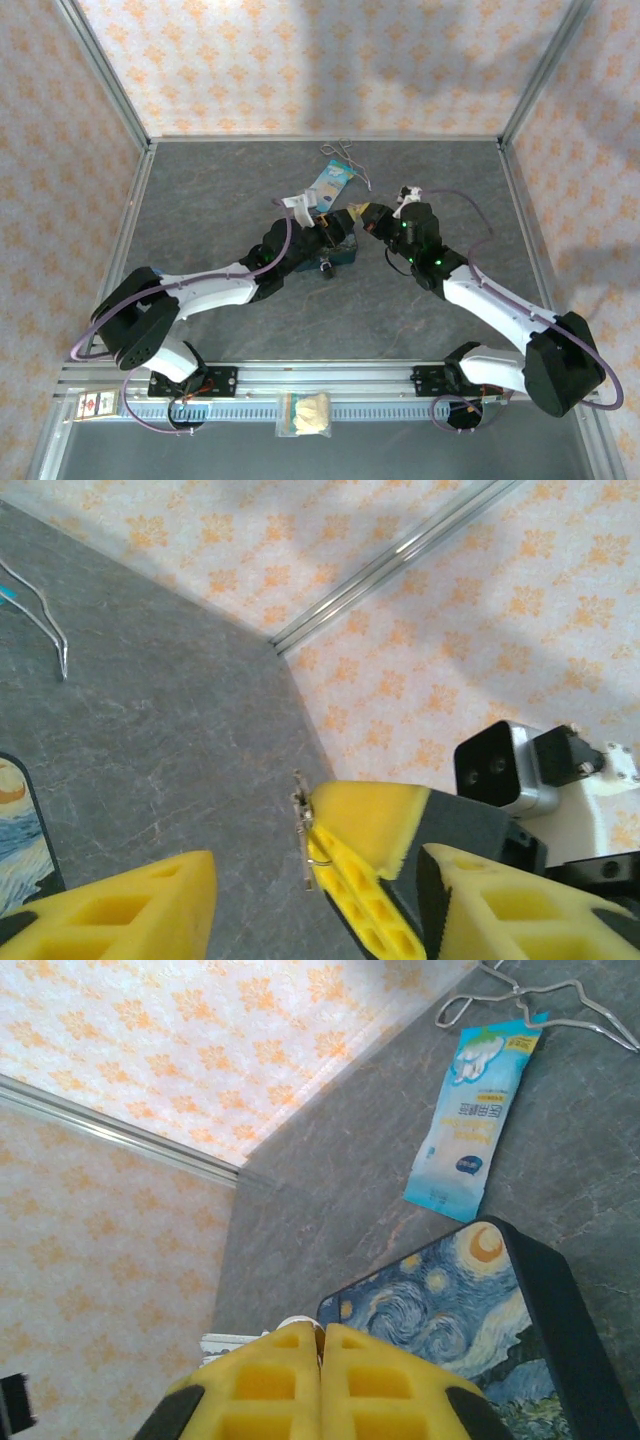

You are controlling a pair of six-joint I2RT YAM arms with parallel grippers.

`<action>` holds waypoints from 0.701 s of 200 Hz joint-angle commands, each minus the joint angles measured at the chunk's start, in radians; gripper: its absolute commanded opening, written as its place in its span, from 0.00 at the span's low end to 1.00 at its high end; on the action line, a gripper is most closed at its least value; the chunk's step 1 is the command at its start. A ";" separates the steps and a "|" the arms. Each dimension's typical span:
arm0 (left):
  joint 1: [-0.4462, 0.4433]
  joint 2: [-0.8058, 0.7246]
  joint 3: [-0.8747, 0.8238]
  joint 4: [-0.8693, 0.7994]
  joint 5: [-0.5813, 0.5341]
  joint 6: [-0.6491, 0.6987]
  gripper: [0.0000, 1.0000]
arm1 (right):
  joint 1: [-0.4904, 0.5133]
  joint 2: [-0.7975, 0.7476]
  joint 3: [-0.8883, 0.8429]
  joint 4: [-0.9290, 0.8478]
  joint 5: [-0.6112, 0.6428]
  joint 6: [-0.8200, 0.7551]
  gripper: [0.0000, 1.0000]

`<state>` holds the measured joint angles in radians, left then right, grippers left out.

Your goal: Unlock a padlock with a key

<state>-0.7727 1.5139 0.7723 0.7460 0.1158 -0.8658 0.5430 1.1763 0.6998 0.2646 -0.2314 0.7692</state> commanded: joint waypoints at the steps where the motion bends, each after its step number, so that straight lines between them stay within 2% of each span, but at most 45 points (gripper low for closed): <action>1: -0.005 0.035 0.032 0.055 0.017 -0.042 0.50 | 0.011 0.000 0.008 0.069 0.030 0.030 0.00; 48: -0.006 0.054 0.071 0.028 0.012 -0.027 0.40 | 0.012 -0.006 -0.003 0.072 0.036 0.032 0.00; 72: -0.005 0.076 0.088 0.031 0.027 -0.035 0.39 | 0.012 -0.004 0.001 0.068 0.032 0.027 0.00; 89: -0.005 0.089 0.100 0.033 0.039 -0.040 0.30 | 0.012 0.000 0.001 0.066 0.027 0.026 0.00; 116: -0.006 0.094 0.111 0.014 0.041 -0.030 0.00 | 0.012 -0.002 0.003 0.066 0.026 0.025 0.00; 137: -0.003 0.074 0.106 -0.017 0.027 -0.003 0.00 | 0.012 -0.006 0.009 0.057 0.033 0.016 0.00; 140: -0.001 0.068 0.104 -0.024 0.024 0.003 0.00 | 0.012 -0.006 0.011 0.051 0.036 0.015 0.03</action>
<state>-0.7727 1.6016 0.8524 0.7509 0.1463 -0.8967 0.5491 1.1770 0.6991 0.3035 -0.2123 0.7895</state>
